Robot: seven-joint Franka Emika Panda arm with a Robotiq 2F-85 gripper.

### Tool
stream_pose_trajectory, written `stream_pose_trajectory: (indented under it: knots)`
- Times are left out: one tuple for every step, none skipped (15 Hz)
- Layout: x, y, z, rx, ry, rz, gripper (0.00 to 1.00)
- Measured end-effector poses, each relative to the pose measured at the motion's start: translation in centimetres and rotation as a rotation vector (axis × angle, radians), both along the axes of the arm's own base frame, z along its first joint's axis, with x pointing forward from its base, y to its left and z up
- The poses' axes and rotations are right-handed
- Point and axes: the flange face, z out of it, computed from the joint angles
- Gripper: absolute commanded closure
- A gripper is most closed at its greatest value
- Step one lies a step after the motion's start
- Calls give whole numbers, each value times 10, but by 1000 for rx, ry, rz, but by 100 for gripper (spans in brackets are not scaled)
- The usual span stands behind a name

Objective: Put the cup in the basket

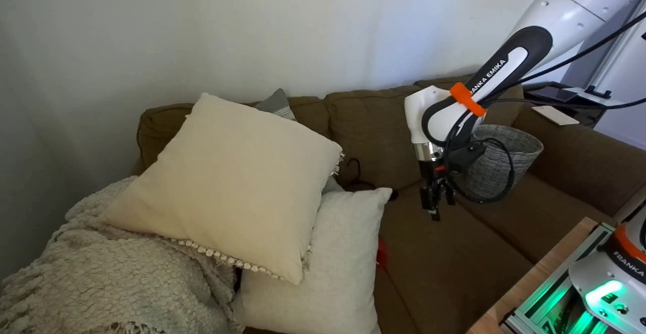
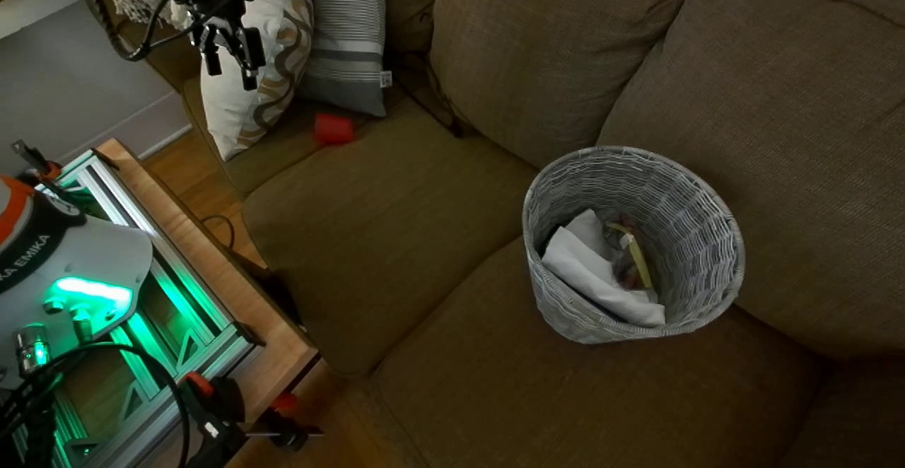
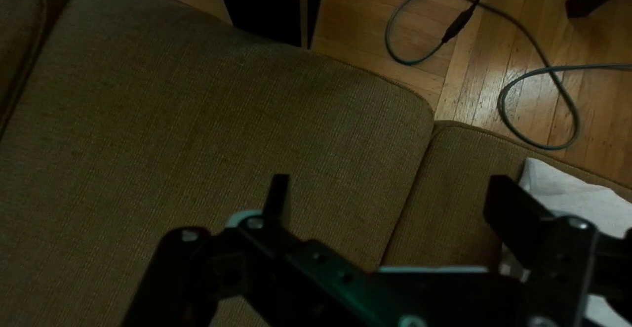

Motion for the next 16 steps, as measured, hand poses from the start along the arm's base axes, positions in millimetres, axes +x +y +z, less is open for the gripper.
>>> stream_pose_trajectory:
  knots:
    - [2,4,3,-6,-43,11,0]
    - [2,11,5,-9,-96,28,0]
    - [-2,19,6,-4,-156,45,0]
    - [-7,26,3,1,-212,69,0]
    - [-14,32,-2,6,-268,94,0]
    - [-20,37,-7,15,-326,116,0]
    - [-26,42,-13,24,-385,142,0]
    - [-30,47,-19,37,-442,166,0]
    - [-32,52,-26,57,-497,187,0]
    - [-33,54,-34,79,-546,205,0]
    - [-34,53,-44,101,-579,219,0]
    - [-34,49,-58,124,-600,229,0]
    - [-36,45,-75,142,-601,233,0]
    - [-41,43,-93,155,-590,237,0]
    - [-45,42,-111,165,-575,240,0]
    - [-50,40,-129,169,-556,243,0]
